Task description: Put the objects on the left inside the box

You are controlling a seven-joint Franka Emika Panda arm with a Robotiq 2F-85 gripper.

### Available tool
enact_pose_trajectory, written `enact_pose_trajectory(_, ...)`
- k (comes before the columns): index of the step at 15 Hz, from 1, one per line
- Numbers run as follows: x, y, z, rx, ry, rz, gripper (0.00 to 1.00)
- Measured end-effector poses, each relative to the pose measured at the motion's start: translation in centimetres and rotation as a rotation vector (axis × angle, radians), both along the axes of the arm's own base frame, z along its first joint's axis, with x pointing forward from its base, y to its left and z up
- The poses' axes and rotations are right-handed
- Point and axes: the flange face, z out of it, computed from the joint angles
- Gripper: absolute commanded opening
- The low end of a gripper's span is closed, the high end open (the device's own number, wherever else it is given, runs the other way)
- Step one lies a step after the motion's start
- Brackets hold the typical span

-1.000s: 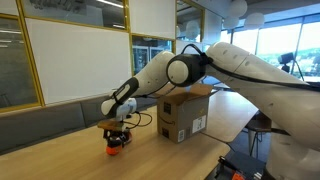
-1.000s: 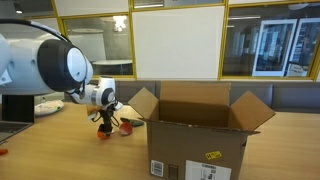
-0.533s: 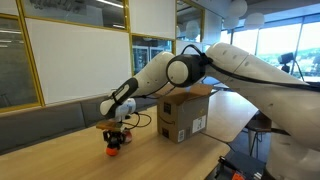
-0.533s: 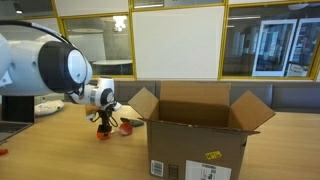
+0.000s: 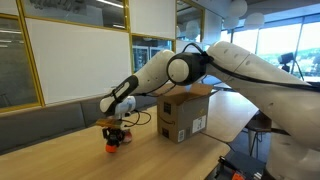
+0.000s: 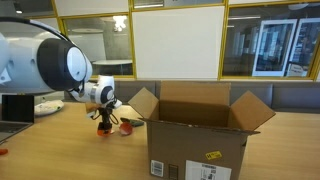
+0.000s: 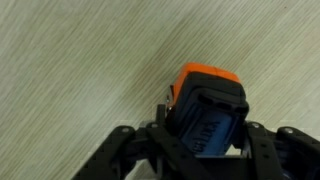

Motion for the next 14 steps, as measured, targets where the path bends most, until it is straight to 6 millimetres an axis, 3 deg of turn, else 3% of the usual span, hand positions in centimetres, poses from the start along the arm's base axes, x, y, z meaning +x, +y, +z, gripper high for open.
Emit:
enact_pose_trajectory(3, 0.7, -0.3, 3.7, 0.011, -0.047, 0.018, 0.33)
enact_pose_trajectory(7, 0.6, -0.9, 10.9, 0.011, -0.13, 0.056, 0.33)
enact_pose_trajectory(14, -2.7, -4.3, 24.1, -0.082, -0.288, 0.132, 0.33)
